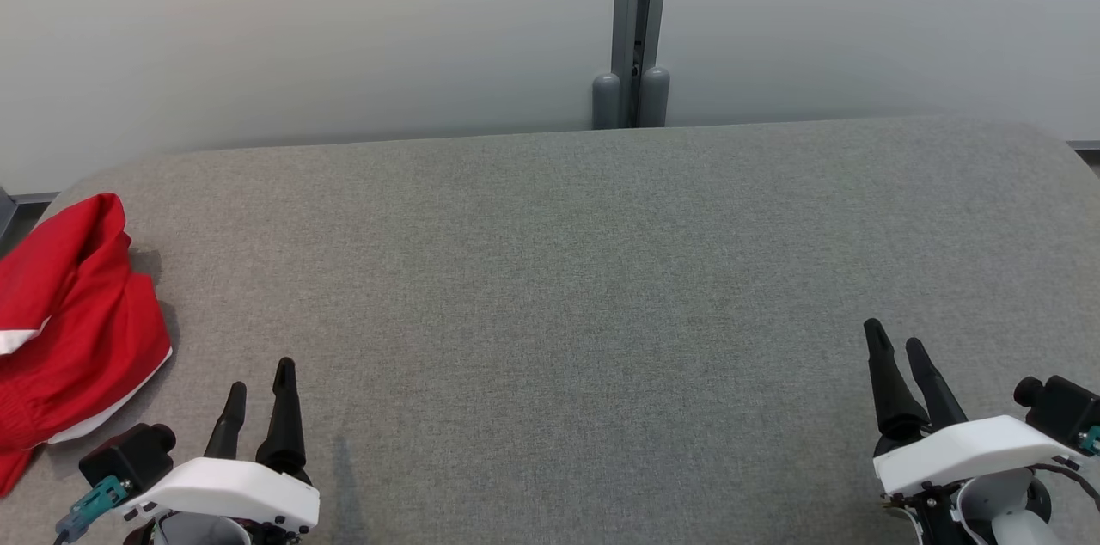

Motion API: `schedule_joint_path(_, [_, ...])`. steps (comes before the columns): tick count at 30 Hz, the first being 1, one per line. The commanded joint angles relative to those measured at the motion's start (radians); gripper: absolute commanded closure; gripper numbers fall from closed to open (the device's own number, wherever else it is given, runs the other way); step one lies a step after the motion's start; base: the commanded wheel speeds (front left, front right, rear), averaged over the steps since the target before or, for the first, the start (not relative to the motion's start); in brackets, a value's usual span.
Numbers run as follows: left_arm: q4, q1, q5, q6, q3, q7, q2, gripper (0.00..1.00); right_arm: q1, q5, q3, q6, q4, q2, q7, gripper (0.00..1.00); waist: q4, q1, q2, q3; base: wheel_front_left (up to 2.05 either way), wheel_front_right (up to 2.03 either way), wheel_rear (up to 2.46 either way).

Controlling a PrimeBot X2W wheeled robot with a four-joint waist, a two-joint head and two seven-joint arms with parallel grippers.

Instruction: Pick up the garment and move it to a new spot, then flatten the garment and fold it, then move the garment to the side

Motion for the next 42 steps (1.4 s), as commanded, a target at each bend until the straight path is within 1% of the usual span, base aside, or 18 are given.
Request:
schedule_joint_path(1, [-0.007, -0.029, 0.024, 0.008, 0.000, -0.008, 0.012, 0.00, -0.020, -0.026, 0.002, 0.001, -0.007, -0.009, -0.012, 0.00, 0.000, 0.0000, 0.0000, 0.000, 0.00, 0.00, 0.00])
schedule_joint_path(14, [0.013, -0.027, 0.171, 0.045, -0.023, -0.046, 0.023, 0.00, -0.028, -0.208, -0.015, 0.001, 0.008, -0.002, -0.050, 0.00, -0.001, 0.0000, 0.0000, 0.001, 0.00, 0.00, 0.00])
schedule_joint_path(29, [0.035, -0.026, 0.334, 0.097, -0.044, -0.086, 0.040, 0.00, -0.034, -0.388, -0.026, 0.002, 0.034, 0.005, -0.089, 0.00, -0.002, 0.0000, 0.0000, 0.001, 0.00, 0.00, 0.00])
schedule_joint_path(42, [0.041, -0.030, 0.437, 0.119, -0.054, -0.112, 0.044, 0.00, -0.044, -0.502, -0.024, 0.002, 0.042, 0.006, -0.116, 0.00, 0.000, 0.0000, 0.0000, 0.002, 0.00, 0.00, 0.00])
